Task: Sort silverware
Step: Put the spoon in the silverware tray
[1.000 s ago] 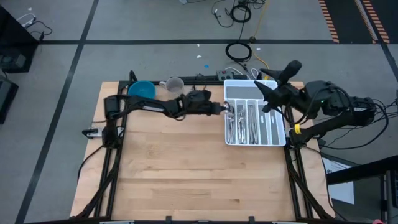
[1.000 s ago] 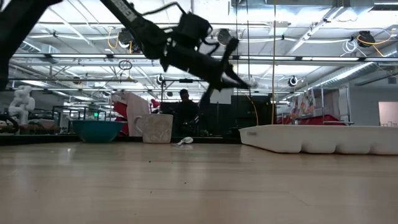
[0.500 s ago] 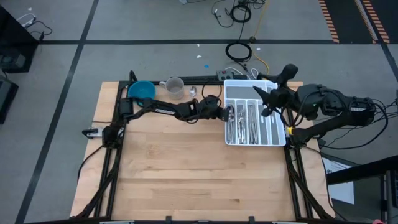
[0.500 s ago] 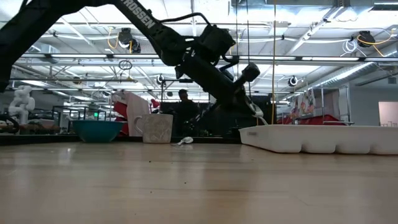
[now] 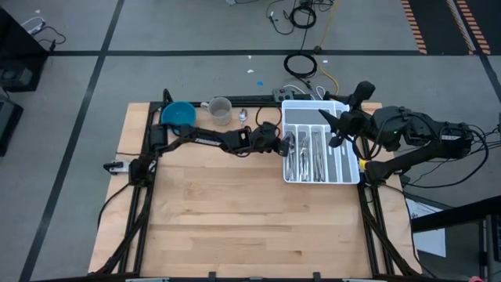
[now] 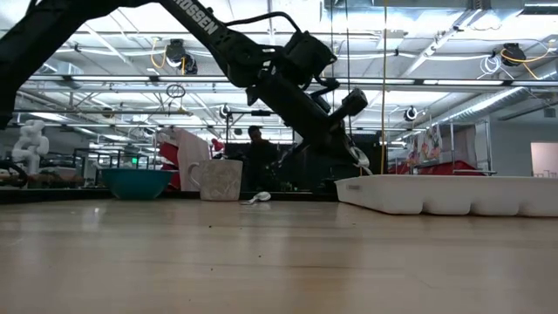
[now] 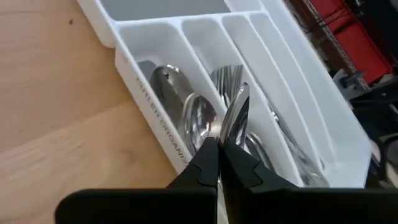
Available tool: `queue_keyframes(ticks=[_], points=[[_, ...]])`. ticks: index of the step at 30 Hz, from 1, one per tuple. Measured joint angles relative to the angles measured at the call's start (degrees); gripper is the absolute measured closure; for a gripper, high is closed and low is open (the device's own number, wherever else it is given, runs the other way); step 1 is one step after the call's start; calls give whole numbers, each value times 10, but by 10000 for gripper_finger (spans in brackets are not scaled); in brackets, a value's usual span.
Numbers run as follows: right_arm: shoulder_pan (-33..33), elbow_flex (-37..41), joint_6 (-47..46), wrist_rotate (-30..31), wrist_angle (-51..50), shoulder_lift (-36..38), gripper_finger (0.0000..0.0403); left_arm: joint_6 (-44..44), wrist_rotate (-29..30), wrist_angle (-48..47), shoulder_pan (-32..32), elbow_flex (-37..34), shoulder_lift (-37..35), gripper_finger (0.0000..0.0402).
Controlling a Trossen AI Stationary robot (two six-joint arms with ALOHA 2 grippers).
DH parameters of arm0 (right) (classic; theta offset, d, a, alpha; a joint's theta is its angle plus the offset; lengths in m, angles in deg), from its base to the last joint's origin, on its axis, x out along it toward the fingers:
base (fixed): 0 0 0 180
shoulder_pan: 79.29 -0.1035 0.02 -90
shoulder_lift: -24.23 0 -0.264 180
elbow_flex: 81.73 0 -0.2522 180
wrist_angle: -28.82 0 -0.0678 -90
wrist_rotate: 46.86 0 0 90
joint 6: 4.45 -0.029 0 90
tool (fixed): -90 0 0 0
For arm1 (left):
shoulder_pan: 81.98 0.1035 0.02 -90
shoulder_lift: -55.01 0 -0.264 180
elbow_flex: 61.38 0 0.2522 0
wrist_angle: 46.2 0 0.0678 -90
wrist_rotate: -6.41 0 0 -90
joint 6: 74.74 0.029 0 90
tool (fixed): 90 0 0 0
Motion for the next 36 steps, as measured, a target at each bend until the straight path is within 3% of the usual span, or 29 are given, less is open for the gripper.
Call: queue_keyframes(ticks=[6, 16, 29, 36], points=[[0, 0, -11, 0, -3, 0, 193, 15, 22, 12, -7, 1, 8, 399], [-17, 0, -17, 0, -5, 0, 193, -5, -1, 41, -6, 6, 40, 395], [-21, 0, -16, 0, -6, 0, 193, 9, -40, 37, 3, 6, 41, 280], [-21, 0, -15, 0, -6, 0, 193, 31, -49, -6, 11, 39, 21, 255]])
